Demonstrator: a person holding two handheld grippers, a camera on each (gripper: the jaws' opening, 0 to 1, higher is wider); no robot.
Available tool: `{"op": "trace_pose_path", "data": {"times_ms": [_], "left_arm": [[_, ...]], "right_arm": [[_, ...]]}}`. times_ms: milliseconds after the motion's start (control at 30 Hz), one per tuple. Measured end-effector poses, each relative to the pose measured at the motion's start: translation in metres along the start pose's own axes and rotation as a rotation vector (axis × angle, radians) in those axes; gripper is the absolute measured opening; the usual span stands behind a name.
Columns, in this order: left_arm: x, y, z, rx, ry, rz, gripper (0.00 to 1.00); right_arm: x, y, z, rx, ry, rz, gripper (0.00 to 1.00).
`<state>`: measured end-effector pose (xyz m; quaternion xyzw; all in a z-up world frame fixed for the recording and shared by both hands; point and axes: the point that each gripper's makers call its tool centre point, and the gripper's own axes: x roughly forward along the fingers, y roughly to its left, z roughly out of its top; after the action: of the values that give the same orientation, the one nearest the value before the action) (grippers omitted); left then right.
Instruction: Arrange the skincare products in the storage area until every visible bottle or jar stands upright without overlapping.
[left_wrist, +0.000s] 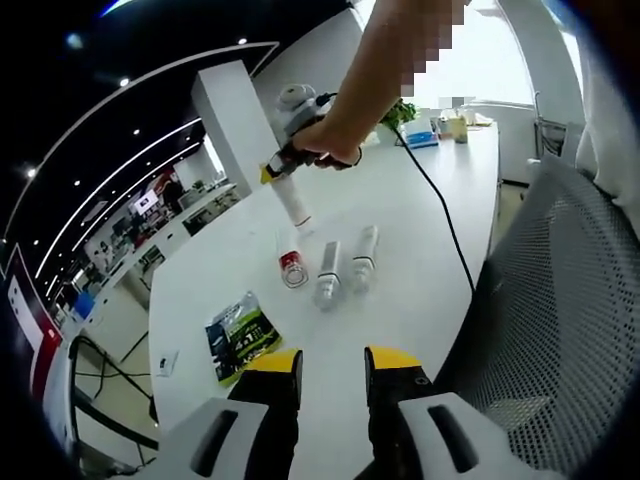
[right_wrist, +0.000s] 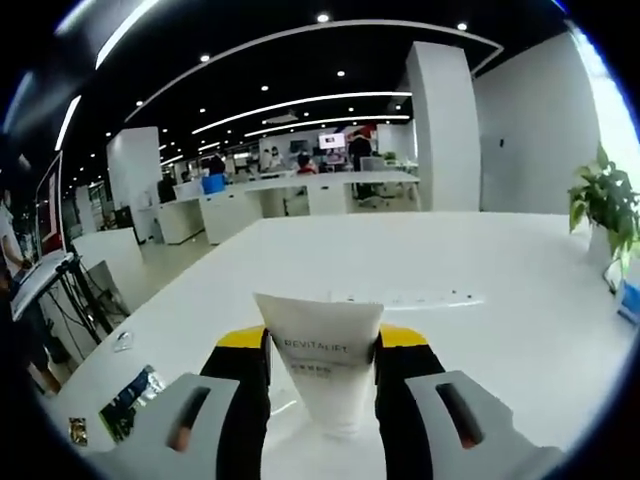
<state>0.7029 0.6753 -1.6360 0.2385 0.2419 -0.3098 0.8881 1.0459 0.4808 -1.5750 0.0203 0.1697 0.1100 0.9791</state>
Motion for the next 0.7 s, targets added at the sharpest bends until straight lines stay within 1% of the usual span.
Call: {"op": "trace_pose_path", "data": {"times_ms": [233, 367, 567, 700], "left_arm": [[-0.0010, 0.0015, 0.0000, 0.001, 0.001, 0.007, 0.26], [-0.0014, 0.0021, 0.0002, 0.002, 0.001, 0.010, 0.26], [-0.0012, 0.0024, -0.0002, 0.003, 0.001, 0.012, 0.26], [-0.0012, 0.0024, -0.0005, 0.003, 0.003, 0.012, 0.26]], "right_arm": [[-0.0002, 0.0036, 0.0008, -0.009, 0.001, 0.009, 0.47], [-0.0001, 0.0028, 0.0002, -0.014, 0.008, 0.012, 0.48], [0.0008, 0.0014, 0.0027, -0.013, 0.001, 0.016, 0.49], [0.0009, 0.0009, 0.0037, 0.003, -0.001, 0.009, 0.50]]}}
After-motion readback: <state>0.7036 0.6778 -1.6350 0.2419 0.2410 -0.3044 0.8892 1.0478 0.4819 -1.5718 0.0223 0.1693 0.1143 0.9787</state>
